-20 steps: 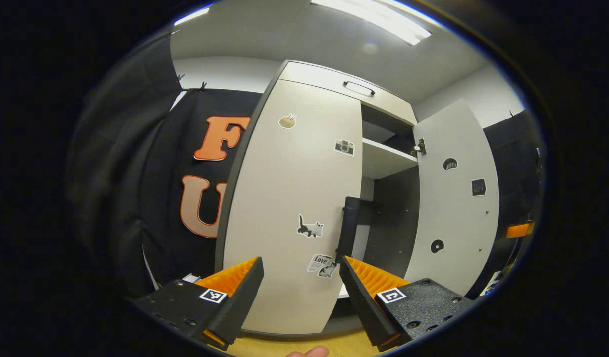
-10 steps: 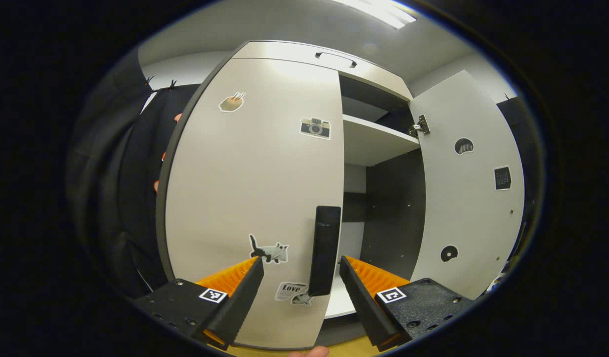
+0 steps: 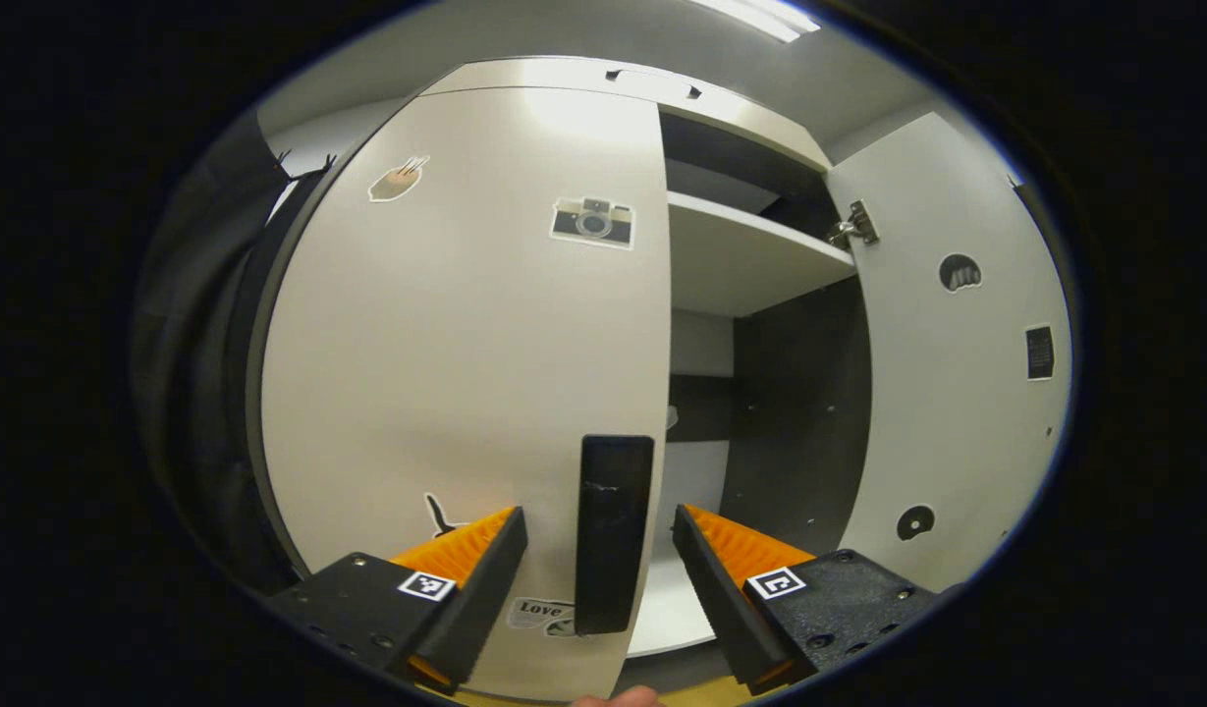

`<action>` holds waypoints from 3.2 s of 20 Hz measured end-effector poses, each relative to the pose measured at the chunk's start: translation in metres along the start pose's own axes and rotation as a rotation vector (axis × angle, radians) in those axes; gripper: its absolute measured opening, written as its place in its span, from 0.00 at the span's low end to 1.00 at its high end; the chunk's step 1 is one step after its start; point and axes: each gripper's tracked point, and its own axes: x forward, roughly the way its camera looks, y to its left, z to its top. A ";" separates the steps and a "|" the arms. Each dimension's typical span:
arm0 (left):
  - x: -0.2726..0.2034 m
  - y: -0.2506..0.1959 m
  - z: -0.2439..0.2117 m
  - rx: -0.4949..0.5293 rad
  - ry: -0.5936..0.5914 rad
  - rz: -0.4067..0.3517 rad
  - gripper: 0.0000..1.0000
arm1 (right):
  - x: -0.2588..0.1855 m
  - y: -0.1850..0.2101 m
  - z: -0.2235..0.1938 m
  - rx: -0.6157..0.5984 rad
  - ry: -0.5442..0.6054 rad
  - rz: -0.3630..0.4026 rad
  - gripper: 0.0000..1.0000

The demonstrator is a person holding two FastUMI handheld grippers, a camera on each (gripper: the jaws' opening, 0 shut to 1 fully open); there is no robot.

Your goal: Open the right door of the double-door shoe cabinet with the right hand, and open the left door with the left hand.

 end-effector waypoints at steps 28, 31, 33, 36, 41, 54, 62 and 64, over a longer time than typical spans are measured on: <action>-0.062 0.005 -0.005 0.038 0.015 -0.099 0.24 | 0.001 0.012 -0.018 0.017 0.021 0.023 0.98; -0.076 0.010 -0.001 0.045 0.010 -0.113 0.24 | 0.001 0.018 -0.015 0.022 0.011 0.044 0.98; -0.083 0.013 -0.001 0.052 0.013 -0.117 0.24 | 0.002 0.021 -0.014 0.021 0.006 0.052 0.99; -0.102 0.022 0.005 0.059 -0.016 -0.132 0.25 | 0.001 0.026 -0.018 0.023 0.015 0.060 0.98; -0.132 0.042 0.014 0.066 -0.060 -0.103 0.24 | 0.002 0.021 -0.016 0.014 0.008 0.068 0.98; -0.195 0.124 0.027 0.070 -0.100 0.084 0.22 | 0.019 0.012 -0.019 0.038 0.013 0.074 0.98; -0.209 0.189 0.029 0.057 -0.131 0.201 0.10 | 0.017 0.015 -0.016 0.039 -0.003 0.091 0.98; -0.213 0.202 0.028 0.027 -0.135 0.184 0.10 | 0.019 0.014 -0.016 0.039 -0.003 0.088 0.98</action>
